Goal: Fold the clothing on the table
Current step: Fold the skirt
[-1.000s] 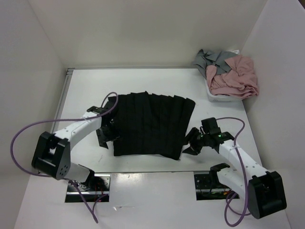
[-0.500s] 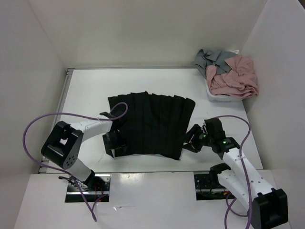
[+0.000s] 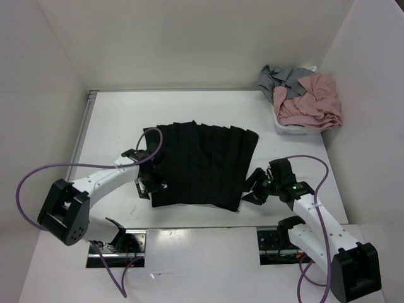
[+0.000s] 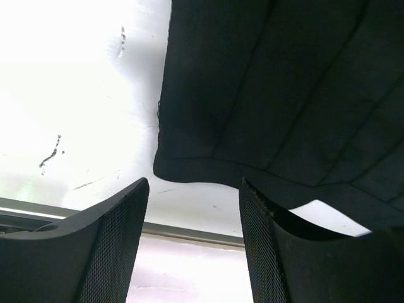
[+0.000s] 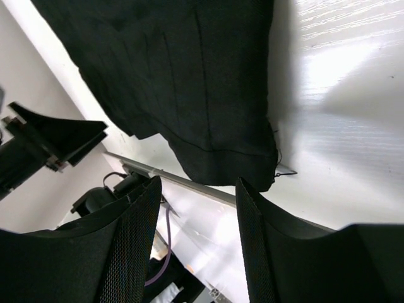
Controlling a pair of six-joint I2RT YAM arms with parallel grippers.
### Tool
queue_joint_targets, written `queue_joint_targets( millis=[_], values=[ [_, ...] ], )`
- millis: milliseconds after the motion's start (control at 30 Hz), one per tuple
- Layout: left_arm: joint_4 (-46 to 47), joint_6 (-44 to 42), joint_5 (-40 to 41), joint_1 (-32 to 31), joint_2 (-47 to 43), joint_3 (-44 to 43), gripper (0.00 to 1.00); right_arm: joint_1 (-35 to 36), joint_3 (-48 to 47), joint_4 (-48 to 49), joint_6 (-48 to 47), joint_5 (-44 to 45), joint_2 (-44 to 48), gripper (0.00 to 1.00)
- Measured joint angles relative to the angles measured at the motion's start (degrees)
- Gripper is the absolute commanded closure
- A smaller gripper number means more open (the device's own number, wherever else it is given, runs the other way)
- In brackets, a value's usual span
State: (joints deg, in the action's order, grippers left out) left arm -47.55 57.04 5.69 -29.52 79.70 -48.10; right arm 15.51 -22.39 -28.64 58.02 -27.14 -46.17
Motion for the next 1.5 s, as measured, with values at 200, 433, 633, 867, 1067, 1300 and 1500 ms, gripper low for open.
queue_joint_targets(
  millis=[200, 433, 633, 867, 1067, 1300, 1500],
  values=[
    [1.86, 1.53, 1.84, -0.04, 0.07, 1.25, 0.34, 0.00, 0.00, 0.09, -0.66, 0.00, -1.22, 0.44],
    [4.07, 3.28, 4.87, -2.32, 4.42, 3.45, 0.39, 0.00, 0.00, 0.17, -0.90, 0.90, 0.55, 0.44],
    [6.21, 3.87, 5.84, -2.95, 4.31, 3.54, 0.64, 0.00, -0.02, 0.17, -0.87, 1.53, 2.75, 0.44],
    [7.91, 5.05, 6.32, -2.95, 4.07, 3.87, 0.88, 0.83, 2.16, 1.70, -0.85, 2.03, -0.04, 0.42],
    [8.50, 4.87, 6.34, -2.95, 4.07, 3.87, 1.00, 0.87, 2.58, 2.95, -1.16, 4.33, -7.69, 0.42],
    [8.59, 4.76, 6.14, -3.06, 4.24, 3.80, 1.00, 2.43, -1.42, 7.32, -1.84, 5.22, -21.73, 0.44],
    [8.57, 4.68, 5.97, -3.06, 4.33, 3.72, 1.00, 4.79, -4.26, 11.21, -2.40, 5.05, -27.15, 0.46]
  ],
)
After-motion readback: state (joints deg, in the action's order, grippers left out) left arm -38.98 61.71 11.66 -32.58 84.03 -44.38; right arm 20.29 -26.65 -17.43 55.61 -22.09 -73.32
